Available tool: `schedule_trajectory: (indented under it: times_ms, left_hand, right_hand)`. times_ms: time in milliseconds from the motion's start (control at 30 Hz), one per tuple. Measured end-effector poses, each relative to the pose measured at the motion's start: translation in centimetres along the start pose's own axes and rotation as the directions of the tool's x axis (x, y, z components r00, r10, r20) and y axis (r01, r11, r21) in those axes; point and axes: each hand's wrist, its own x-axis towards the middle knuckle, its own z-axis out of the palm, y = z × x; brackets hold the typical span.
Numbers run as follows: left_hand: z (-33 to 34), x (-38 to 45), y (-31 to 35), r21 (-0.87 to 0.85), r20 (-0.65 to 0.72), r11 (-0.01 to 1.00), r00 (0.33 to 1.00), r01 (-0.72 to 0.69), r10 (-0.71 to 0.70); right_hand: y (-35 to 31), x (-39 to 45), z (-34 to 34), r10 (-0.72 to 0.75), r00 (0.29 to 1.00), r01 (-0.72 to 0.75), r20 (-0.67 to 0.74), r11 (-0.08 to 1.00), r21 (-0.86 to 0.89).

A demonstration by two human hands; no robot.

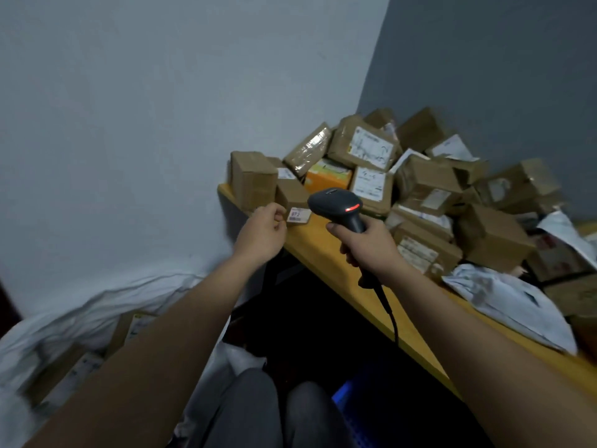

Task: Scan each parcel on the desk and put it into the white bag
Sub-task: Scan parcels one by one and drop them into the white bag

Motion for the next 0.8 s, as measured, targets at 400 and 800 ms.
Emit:
schedule_trajectory:
  times_ms: [400, 800]
  left_hand:
    - [4.3, 7.1, 2.0, 0.204, -0.042, 0.973, 0.994, 0.109, -0.103]
    - [3.2, 16.3, -1.8, 0.323, -0.336, 0.861, 0.898, 0.394, -0.285]
  right_hand:
    - [1.6, 5.5, -5.2, 0.023, 0.994, -0.013, -0.105, 0.995, 0.099]
    - [0.3, 14.7, 0.8, 0.031, 0.997, -0.018, -0.069, 0.983, 0.182]
